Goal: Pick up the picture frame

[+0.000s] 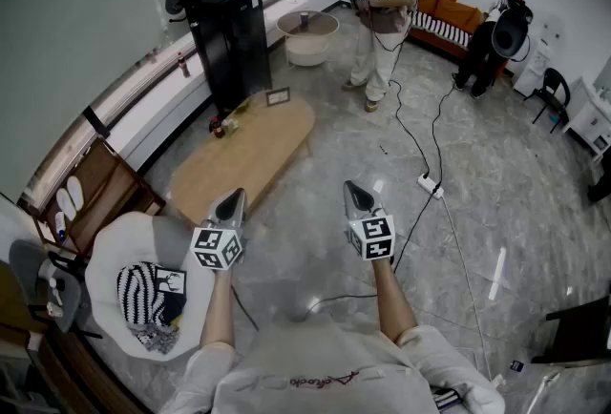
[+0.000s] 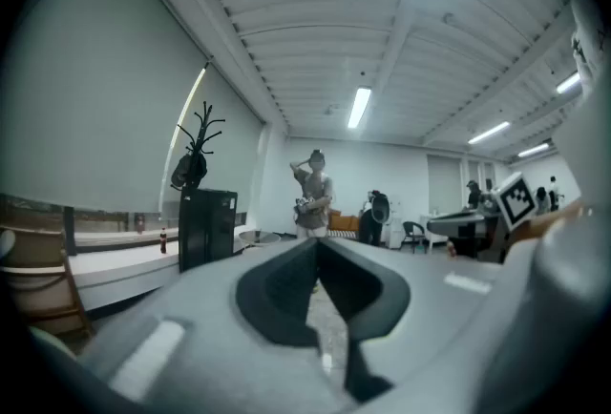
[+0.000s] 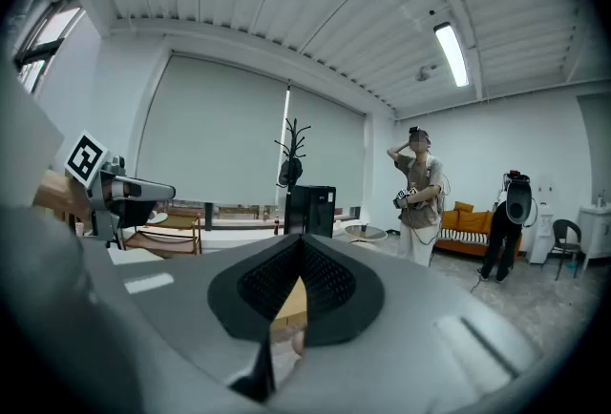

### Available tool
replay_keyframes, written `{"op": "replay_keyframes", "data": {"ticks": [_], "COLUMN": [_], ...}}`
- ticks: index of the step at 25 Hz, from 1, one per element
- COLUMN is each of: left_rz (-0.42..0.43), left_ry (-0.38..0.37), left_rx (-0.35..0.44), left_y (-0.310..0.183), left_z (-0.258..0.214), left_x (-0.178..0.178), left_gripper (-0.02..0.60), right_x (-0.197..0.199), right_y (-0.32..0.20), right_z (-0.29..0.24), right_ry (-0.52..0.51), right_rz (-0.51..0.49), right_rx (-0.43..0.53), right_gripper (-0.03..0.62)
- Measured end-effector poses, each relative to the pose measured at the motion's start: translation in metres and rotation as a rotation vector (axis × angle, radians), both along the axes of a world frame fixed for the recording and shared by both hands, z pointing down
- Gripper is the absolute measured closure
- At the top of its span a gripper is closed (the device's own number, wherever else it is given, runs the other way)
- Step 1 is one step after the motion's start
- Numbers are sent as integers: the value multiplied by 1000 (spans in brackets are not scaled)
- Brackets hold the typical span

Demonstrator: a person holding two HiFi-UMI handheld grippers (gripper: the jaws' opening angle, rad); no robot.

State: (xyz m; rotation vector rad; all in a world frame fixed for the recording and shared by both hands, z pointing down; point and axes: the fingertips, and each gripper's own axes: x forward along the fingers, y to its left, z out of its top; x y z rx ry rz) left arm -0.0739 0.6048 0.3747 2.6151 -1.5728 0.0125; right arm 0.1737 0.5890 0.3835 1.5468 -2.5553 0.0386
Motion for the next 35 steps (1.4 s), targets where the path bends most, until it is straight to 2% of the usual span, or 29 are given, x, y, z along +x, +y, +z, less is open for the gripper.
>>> {"op": "replay_keyframes", "data": {"ticks": [10, 18, 29, 35], "left_rz": [9, -6, -26, -35], "left_ry": [-11, -15, -20, -32], "left_rx": [-5, 11, -3, -3], "left_y": [1, -9, -17, -27], "left_z": [2, -5, 5, 10], "left_x": [8, 29, 77, 84], "left_gripper": [581, 581, 581, 581], "right_x": [4, 22, 62, 68], "right_y": [-1, -9, -24, -37], "right_z": [-4, -5, 2, 11], "right_ry": [-20, -10, -7, -2], "right_rz": [-8, -30, -64, -79], "right_rx": [18, 22, 24, 24], "right_gripper": [591, 591, 591, 591]}}
